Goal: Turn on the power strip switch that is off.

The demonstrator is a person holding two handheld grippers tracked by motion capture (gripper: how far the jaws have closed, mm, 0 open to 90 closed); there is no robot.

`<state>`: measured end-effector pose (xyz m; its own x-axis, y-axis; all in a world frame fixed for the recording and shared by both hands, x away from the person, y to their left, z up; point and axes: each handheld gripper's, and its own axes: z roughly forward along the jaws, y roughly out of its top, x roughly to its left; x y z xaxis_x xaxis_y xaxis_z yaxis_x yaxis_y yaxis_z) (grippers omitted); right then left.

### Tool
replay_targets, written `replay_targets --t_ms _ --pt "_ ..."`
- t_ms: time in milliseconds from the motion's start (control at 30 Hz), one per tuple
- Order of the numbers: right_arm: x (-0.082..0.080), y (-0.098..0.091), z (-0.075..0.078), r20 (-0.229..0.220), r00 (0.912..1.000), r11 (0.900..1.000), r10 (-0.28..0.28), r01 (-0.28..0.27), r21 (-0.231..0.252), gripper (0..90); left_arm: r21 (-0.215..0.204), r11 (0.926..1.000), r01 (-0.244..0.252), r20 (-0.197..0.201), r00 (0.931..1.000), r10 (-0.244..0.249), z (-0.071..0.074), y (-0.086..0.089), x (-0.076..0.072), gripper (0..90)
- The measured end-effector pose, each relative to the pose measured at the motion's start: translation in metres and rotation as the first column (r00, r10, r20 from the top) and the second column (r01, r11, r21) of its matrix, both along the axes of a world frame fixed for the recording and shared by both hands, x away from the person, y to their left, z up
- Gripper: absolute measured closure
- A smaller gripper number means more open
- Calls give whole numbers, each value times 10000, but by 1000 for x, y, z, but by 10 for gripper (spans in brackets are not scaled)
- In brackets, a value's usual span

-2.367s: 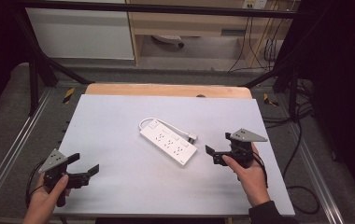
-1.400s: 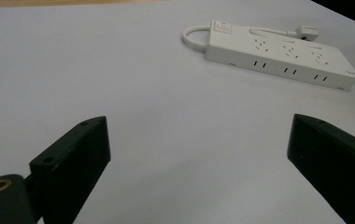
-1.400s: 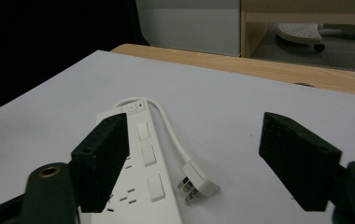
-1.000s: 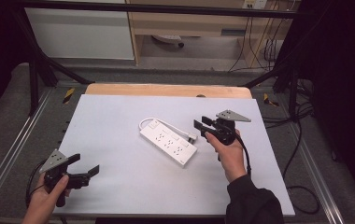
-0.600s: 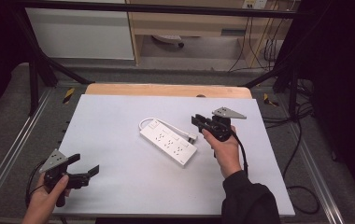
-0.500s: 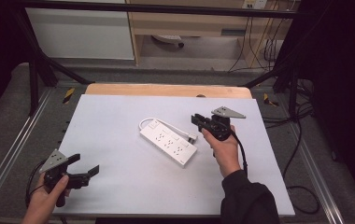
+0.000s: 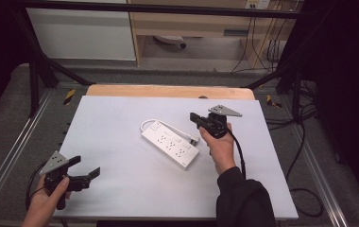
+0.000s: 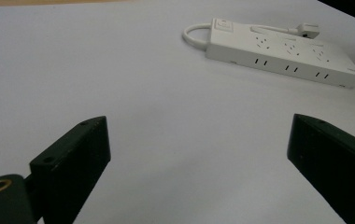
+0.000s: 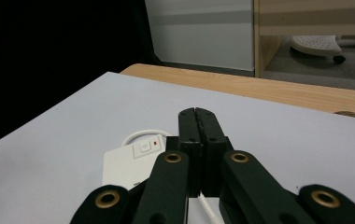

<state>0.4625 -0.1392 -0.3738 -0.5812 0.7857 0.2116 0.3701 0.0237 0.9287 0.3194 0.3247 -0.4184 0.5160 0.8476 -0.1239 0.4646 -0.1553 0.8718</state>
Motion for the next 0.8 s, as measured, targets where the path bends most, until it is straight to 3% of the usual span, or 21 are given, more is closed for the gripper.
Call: replay_targets --t_ms 800 --pt "20 37 -20 -665 9974 9976 290 -330 -600 900 8 9999 -106 -79 9999 106 -1 6 1 62"
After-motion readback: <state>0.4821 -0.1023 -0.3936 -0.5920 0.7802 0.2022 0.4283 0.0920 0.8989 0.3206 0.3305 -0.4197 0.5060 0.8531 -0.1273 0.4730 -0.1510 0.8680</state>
